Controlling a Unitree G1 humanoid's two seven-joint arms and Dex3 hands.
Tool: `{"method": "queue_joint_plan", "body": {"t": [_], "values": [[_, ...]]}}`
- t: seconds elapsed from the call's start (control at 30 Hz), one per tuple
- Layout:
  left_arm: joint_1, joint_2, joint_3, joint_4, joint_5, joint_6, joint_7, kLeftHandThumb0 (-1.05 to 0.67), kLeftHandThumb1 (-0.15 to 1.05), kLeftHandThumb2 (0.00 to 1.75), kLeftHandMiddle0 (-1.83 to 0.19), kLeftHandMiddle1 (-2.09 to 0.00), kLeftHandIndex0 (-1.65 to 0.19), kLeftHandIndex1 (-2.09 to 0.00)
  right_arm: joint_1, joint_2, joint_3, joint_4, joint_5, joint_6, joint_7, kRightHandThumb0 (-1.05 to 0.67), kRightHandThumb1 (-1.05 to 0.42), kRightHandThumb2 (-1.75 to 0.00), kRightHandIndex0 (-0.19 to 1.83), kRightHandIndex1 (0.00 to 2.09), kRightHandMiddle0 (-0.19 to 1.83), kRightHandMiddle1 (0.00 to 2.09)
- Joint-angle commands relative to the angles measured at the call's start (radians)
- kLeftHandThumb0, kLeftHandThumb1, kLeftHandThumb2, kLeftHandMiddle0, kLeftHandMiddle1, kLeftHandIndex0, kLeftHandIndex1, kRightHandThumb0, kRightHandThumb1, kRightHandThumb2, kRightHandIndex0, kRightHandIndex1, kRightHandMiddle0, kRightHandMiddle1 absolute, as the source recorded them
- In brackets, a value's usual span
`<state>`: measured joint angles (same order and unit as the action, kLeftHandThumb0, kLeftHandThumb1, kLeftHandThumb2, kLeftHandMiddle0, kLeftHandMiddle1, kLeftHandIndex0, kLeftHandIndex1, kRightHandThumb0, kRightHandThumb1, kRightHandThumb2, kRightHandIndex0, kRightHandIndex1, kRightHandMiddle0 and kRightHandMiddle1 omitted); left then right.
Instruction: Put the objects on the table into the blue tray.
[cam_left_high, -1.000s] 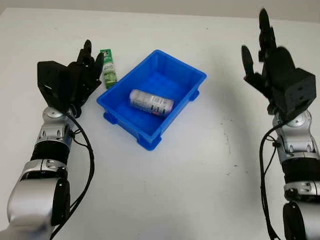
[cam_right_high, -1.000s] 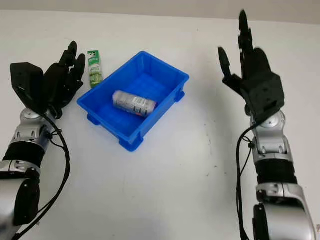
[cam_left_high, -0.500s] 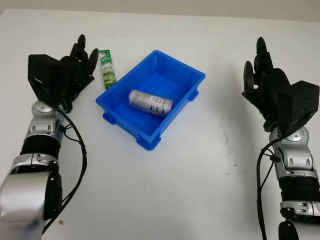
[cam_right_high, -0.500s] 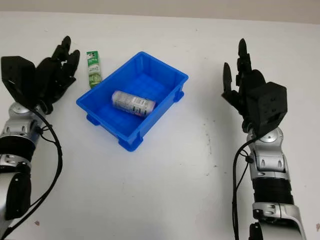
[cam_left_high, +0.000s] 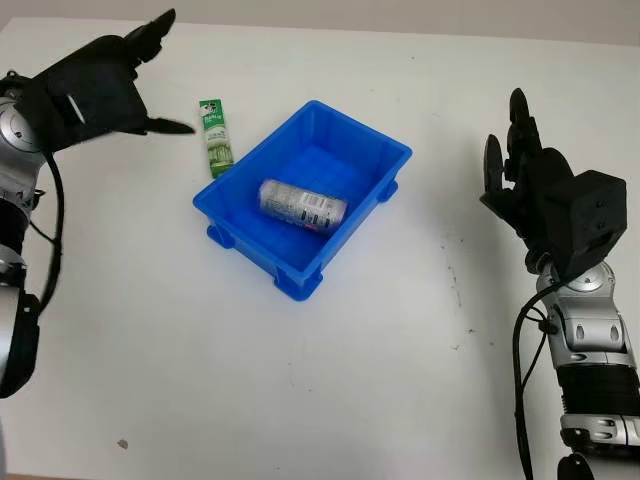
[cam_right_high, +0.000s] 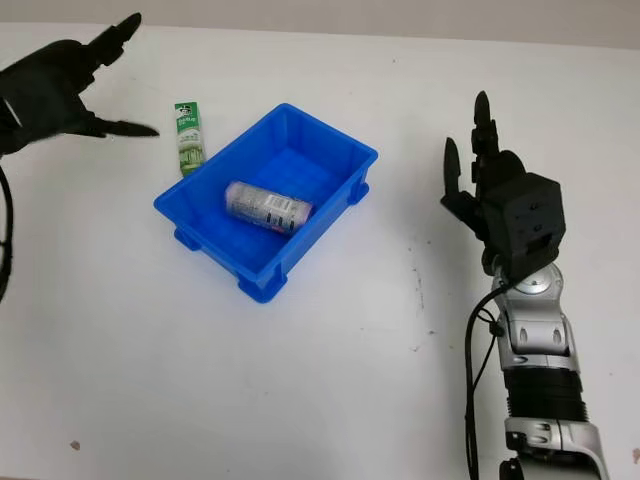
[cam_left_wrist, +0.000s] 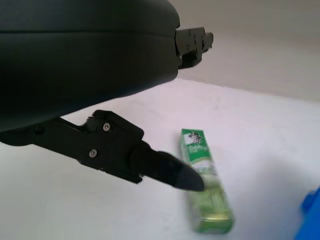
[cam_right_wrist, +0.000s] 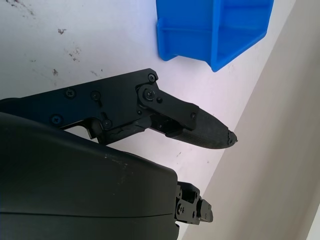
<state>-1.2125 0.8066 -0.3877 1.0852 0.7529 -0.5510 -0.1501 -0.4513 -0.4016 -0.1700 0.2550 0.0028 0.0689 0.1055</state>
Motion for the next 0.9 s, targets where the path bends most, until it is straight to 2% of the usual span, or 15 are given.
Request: {"method": "queue_joint_plan", "body": {"t": [0.0,0.23,0.47,0.53,0.6,0.7,0.87], "values": [[-0.05,0.034,-0.088,0.012,0.107,-0.038,0.091,-0.23,0.86,0.04,0.12,-0.07,0.1,-0.08,0.009,0.003,-0.001,-0.011,0.001,-0.006,0.002,-0.62,-1.05,-0.78,-0.19,0.0,-0.19,0.0],[-0.123,0.029,-0.252,0.073,0.321,-0.078,0.308,-0.17,0.84,0.04,0.08,-0.07,0.05,-0.08,0.004,0.01,0.003,-0.006,-0.001,0.012,0.002,-0.63,-1.05,-0.79,-0.19,0.0,-0.19,0.0],[-0.159,0.01,-0.356,0.141,0.42,-0.093,0.47,-0.12,0.78,0.04,0.01,-0.07,-0.02,-0.08,0.002,0.014,0.002,-0.004,-0.005,0.026,-0.005,-0.62,-1.05,-0.79,-0.19,0.0,-0.19,0.0],[-0.171,-0.001,-0.398,0.16,0.463,-0.076,0.523,-0.12,0.83,0.07,0.02,-0.06,-0.02,-0.07,0.003,0.01,0.002,0.004,-0.006,0.021,0.002,-0.63,-1.05,-0.78,-0.19,0.0,-0.19,0.0],[-0.182,-0.015,-0.434,0.183,0.496,-0.051,0.575,-0.03,0.92,0.09,0.0,-0.06,-0.04,-0.07,0.005,0.01,-0.001,0.008,-0.006,0.019,0.002,-0.65,-1.05,-0.77,-0.19,0.0,-0.19,0.0],[-0.2,-0.035,-0.467,0.209,0.523,-0.026,0.63,-0.09,0.98,0.09,-0.02,-0.06,-0.04,-0.06,0.012,0.012,-0.007,0.015,0.002,0.005,0.009,-0.66,-1.05,-0.75,-0.19,0.0,-0.19,0.0],[-0.24,-0.061,-0.525,0.233,0.565,0.009,0.658,-0.06,1.02,0.08,0.0,-0.05,-0.02,-0.05,0.021,0.015,-0.012,0.014,0.011,0.007,0.009,-0.65,-1.05,-0.74,-0.19,0.0,-0.19,0.0]]}}
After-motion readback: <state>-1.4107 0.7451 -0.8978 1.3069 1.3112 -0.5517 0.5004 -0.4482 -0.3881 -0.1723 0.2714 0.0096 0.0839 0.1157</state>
